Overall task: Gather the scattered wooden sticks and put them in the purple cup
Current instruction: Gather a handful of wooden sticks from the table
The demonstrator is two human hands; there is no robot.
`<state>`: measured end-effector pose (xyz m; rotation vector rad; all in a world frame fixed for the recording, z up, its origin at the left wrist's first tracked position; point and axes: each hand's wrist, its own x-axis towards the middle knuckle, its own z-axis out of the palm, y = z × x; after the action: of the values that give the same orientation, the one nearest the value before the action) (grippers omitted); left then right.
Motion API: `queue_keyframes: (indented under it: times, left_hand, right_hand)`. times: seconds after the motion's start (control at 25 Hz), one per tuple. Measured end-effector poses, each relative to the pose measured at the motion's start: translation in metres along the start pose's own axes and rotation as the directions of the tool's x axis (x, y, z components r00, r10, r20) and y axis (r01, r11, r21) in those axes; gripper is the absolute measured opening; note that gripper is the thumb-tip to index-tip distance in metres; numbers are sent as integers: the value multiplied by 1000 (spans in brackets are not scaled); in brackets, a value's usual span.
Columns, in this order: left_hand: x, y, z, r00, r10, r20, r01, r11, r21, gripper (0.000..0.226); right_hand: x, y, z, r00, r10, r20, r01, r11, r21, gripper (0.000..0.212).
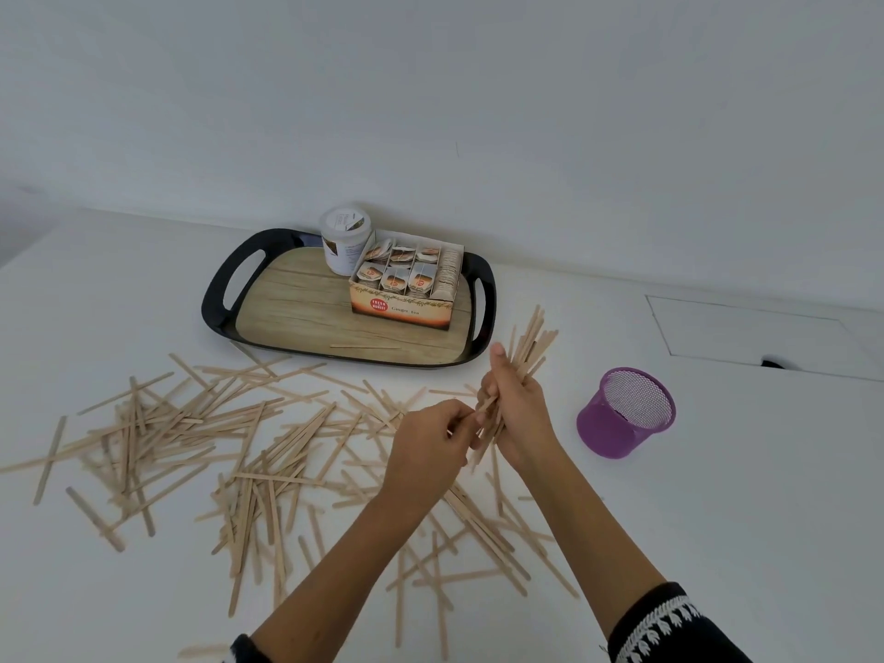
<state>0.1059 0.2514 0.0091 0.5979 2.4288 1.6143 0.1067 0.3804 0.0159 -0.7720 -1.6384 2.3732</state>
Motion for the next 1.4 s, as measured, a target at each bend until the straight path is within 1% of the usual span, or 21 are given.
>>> queue_keyframes:
  times: [0.08,0.16,0.2,0.24,0.28,0.32,0.36,0.4,0.44,0.48,0.56,0.6,0.72,0.8,0.88,0.96,1.04,1.16,1.28,1.32,1.4]
  left_hand:
    - [-2,-5,-4,997,-40,-66,36,998,-58,11]
    - [-7,-13,-6,978,-128,-167,103,984,-148,7]
    - [-9,-16,-5,957,-222,-188,173,954,-246,9]
    - [-10,-18,-3,919,-354,-172,264,878,-398,13]
    - [-7,-18,-1,858,-503,-106,358,732,-580,18]
    - [-4,-18,2,785,-620,11,425,525,-738,26]
    - [-1,-18,5,725,-673,143,457,315,-832,35]
    - [1,-17,9,692,-676,254,473,159,-867,43]
    - [3,-15,13,679,-654,334,477,47,-877,49]
    - [4,-12,16,681,-620,390,468,-42,-883,53]
    - [5,-6,20,718,-526,456,423,-190,-886,57]
    - [6,-3,21,745,-476,467,404,-234,-884,58]
    - [11,3,22,802,-376,464,375,-287,-881,61]
    - [13,5,22,820,-346,456,349,-330,-877,57]
    - [14,6,22,827,-339,449,336,-342,-878,53]
    - [14,7,20,831,-344,437,332,-323,-886,52]
    - [14,9,19,835,-329,441,335,-333,-881,47]
    - [16,12,18,834,-314,455,346,-345,-872,39]
    - [18,11,17,830,-332,449,342,-334,-878,41]
    - [19,11,17,823,-341,454,347,-330,-878,41]
    - [18,15,15,829,-369,421,342,-263,-902,35]
  right_hand:
    - [0,-4,1,1000,-20,-19,21,998,67,50]
    - [0,-12,1,998,-45,-36,50,984,169,47]
    - [0,-17,1,998,-48,-46,57,974,218,48]
    - [0,-21,1,997,-50,-55,62,964,258,49]
    - [-1,-24,2,997,-57,-59,72,953,294,50]
    - [-2,-26,4,996,-71,-60,87,940,329,49]
    - [-5,-27,7,994,-90,-60,105,926,362,49]
    - [-7,-27,10,992,-113,-61,128,913,388,48]
    - [-10,-26,14,989,-139,-59,151,903,402,47]
    - [-12,-26,17,984,-168,-53,175,900,400,47]
    - [-17,-25,23,974,-222,-36,220,911,348,47]
    - [-19,-25,26,970,-243,-24,238,921,308,47]
    - [-27,-20,31,967,-250,46,233,945,229,38]
    - [-32,-18,34,960,-258,104,224,939,260,26]
    - [-34,-20,36,946,-291,141,246,931,271,14]
    - [-35,-23,36,943,-295,157,247,932,266,22]
    - [-35,-23,36,945,-277,174,232,943,239,28]
    - [-37,-22,38,939,-279,201,240,951,197,20]
    - [-34,-26,34,930,-303,208,250,936,247,11]
    - [-33,-28,32,928,-297,225,251,945,211,12]
    - [-35,-27,32,935,-258,245,235,965,118,14]
